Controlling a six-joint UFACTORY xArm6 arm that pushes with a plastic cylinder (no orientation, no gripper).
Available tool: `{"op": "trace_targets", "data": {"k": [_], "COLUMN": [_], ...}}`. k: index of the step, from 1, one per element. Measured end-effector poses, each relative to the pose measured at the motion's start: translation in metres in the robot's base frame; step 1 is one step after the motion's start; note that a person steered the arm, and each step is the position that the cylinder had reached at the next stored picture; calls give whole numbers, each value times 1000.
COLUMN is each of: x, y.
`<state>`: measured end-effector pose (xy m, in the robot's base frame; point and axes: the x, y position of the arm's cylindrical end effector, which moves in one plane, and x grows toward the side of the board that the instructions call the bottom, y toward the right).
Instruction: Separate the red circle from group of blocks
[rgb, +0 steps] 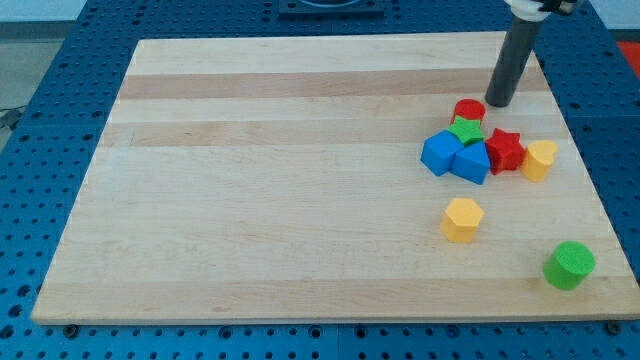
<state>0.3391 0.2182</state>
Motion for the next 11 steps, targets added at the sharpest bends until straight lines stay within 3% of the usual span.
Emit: {"op": "trace_targets", "data": {"k": [1,3,7,9,10,11], "x": [21,25,30,57,59,34], "y": [-3,-8,-121,-176,-183,-161]}}
